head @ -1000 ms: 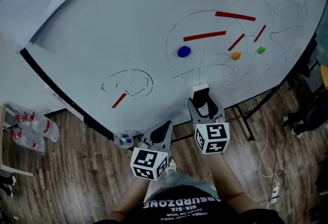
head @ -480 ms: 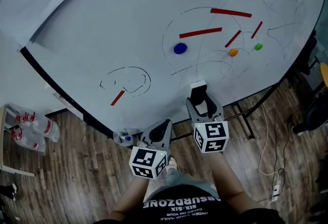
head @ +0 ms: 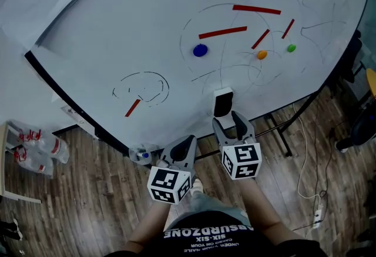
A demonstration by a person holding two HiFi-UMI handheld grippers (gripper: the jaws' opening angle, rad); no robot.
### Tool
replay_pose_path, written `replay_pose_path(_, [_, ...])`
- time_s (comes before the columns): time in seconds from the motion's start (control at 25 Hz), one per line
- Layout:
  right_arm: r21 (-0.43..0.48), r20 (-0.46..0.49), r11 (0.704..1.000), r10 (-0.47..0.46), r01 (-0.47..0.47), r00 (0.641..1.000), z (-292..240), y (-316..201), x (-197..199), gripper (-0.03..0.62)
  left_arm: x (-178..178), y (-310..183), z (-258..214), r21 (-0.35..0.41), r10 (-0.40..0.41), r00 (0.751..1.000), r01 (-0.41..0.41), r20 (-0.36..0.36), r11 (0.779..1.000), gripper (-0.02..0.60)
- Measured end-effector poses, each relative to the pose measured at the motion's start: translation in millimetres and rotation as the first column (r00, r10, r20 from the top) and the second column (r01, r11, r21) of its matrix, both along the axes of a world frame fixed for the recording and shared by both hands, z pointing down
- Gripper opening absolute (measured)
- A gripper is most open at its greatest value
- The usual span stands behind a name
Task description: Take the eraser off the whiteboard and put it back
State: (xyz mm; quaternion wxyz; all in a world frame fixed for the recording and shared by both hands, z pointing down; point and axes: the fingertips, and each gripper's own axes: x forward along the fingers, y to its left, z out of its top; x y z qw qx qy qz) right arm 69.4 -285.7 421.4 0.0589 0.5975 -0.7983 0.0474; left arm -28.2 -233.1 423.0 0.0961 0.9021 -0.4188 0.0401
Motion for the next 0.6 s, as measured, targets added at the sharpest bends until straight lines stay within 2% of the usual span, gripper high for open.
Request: replay_pose_path(0.6, [-0.030, 0.035, 0.999, -0.040, 0.041, 0.999, 13, 42, 1, 0.228, 9, 18, 2, -0.002, 0.007, 1.000, -0.007, 0.010, 1.000, 0.008])
